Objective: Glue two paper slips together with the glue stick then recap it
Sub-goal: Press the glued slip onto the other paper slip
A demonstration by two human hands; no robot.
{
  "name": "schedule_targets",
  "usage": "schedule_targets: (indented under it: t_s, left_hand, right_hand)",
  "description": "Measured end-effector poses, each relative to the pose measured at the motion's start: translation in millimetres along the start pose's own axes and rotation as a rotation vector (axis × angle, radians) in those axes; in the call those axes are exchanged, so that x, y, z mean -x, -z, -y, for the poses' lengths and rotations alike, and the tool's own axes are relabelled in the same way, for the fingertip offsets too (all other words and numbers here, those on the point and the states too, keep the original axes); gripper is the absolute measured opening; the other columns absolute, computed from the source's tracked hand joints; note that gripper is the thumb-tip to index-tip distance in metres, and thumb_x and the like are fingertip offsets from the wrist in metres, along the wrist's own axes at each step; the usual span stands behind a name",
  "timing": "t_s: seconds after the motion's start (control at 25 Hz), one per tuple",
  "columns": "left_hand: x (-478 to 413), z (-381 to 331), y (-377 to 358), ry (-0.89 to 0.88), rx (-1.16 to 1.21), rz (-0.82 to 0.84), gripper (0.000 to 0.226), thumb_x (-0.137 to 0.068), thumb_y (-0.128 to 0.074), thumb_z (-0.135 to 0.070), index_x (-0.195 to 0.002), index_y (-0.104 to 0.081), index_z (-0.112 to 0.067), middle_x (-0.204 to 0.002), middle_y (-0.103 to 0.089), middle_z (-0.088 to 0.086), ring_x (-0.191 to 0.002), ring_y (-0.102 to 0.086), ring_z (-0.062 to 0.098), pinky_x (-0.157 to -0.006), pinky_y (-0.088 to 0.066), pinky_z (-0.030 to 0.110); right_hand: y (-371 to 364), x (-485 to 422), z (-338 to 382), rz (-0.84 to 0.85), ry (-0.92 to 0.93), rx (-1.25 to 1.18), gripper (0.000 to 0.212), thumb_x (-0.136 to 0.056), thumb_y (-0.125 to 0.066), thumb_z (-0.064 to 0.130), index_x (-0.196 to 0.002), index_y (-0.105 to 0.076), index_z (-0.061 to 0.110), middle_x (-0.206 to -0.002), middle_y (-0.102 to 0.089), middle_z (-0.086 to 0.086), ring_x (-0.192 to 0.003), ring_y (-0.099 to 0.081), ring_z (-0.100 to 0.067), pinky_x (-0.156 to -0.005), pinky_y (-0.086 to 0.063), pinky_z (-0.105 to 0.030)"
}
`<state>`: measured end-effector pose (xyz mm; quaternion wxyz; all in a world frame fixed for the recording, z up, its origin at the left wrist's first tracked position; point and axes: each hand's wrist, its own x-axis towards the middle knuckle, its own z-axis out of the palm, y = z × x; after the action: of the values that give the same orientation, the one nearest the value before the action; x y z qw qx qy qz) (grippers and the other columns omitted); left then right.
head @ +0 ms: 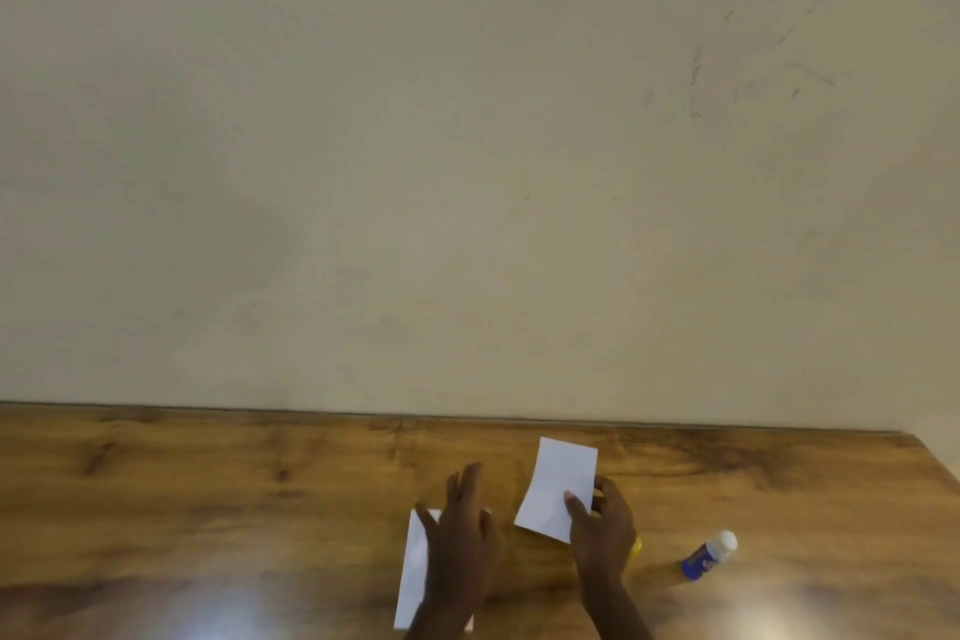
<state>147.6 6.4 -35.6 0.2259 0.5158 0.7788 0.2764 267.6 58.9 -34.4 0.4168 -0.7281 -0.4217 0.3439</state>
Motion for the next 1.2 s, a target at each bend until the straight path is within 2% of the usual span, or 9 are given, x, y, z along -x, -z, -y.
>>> schedule_targets:
  t_s: [0.16,0.56,0.64,0.72,0.84,0.88,0.96,1.08,1.2]
  left_hand:
    - [29,62,35,0.07,-0.026,-0.117,0.045,-0.092,-0.041,-0.011,-0.136,-0.033,-0.018,-0.147,-0.036,0.006,-0.138,-0.027,0.026,-0.117,-0.011,0.046]
    - [65,103,39,-0.014,-0.268,0.015,0.049,-0.093,-0.035,-0.031,-0.141,-0.026,-0.023,-0.155,-0.015,0.0,-0.144,-0.004,0.022,-0.112,0.01,0.047]
    - [76,94,39,-0.021,-0.255,0.023,0.05,-0.084,-0.055,-0.027,-0.132,-0.044,-0.015,-0.146,-0.038,0.008,-0.138,-0.027,0.032,-0.109,-0.007,0.06]
    - [86,82,38,-0.064,-0.283,-0.059,0.05,-0.059,-0.079,-0.021,-0.106,-0.066,-0.011,-0.117,-0.067,0.01,-0.111,-0.059,0.035,-0.088,-0.038,0.066]
    - [95,67,35,-0.097,-0.32,-0.137,0.023,-0.069,-0.067,-0.018,-0.091,-0.072,-0.014,-0.1,-0.074,0.004,-0.096,-0.068,0.028,-0.076,-0.048,0.06]
    - [96,65,35,-0.102,-0.301,-0.144,0.025,-0.083,-0.049,-0.017,-0.09,-0.073,-0.014,-0.099,-0.074,0.004,-0.095,-0.068,0.027,-0.077,-0.047,0.061]
    - [94,68,32,-0.078,-0.259,-0.145,0.06,-0.096,-0.014,-0.023,-0.089,-0.073,-0.012,-0.098,-0.074,0.006,-0.095,-0.069,0.027,-0.078,-0.047,0.06]
    - [90,72,34,-0.106,-0.246,-0.192,0.057,-0.093,-0.016,-0.024,-0.094,-0.071,-0.007,-0.101,-0.073,0.011,-0.096,-0.068,0.031,-0.093,-0.041,0.053]
    - [89,76,31,-0.135,-0.299,-0.22,0.066,-0.095,-0.006,-0.027,-0.099,-0.069,-0.008,-0.105,-0.072,0.009,-0.1,-0.066,0.028,-0.115,0.003,0.034]
  right_hand:
    - [10,27,-14,0.108,0.049,-0.052,0.028,-0.083,-0.059,0.01,-0.108,-0.059,-0.002,-0.105,-0.065,-0.018,-0.082,-0.057,-0.026,-0.074,-0.05,-0.04]
    - [-24,90,-3,0.29,0.048,-0.079,0.018,-0.084,-0.058,0.009,-0.099,-0.06,0.0,-0.094,-0.061,-0.009,-0.071,-0.055,-0.01,-0.058,-0.046,-0.026]
    - [-22,92,-3,0.304,0.054,-0.062,0.019,-0.084,-0.058,0.009,-0.1,-0.059,0.0,-0.097,-0.062,-0.01,-0.072,-0.055,-0.012,-0.059,-0.046,-0.025]
    - [-18,90,-3,0.315,0.062,-0.028,0.021,-0.085,-0.057,0.009,-0.103,-0.059,-0.001,-0.102,-0.063,-0.014,-0.074,-0.055,-0.016,-0.06,-0.045,-0.024]
    - [-15,88,-2,0.37,0.069,0.047,0.025,-0.087,-0.053,0.012,-0.109,-0.056,0.0,-0.11,-0.062,-0.017,-0.084,-0.056,-0.024,-0.07,-0.048,-0.032]
    - [-14,89,-2,0.391,0.079,0.073,0.025,-0.088,-0.052,0.013,-0.11,-0.056,0.0,-0.112,-0.062,-0.017,-0.087,-0.057,-0.025,-0.075,-0.048,-0.035]
    - [-13,89,-4,0.412,0.093,0.116,0.025,-0.088,-0.051,0.014,-0.11,-0.056,0.001,-0.113,-0.062,-0.018,-0.089,-0.058,-0.028,-0.078,-0.047,-0.036]
    - [-14,89,-9,0.408,0.105,0.161,0.026,-0.088,-0.052,0.015,-0.109,-0.056,0.0,-0.112,-0.062,-0.019,-0.088,-0.058,-0.026,-0.07,-0.044,-0.027]
    - [-19,90,-10,0.396,0.105,0.178,0.026,-0.088,-0.053,0.015,-0.108,-0.057,-0.001,-0.111,-0.063,-0.02,-0.084,-0.056,-0.022,-0.068,-0.041,-0.026]
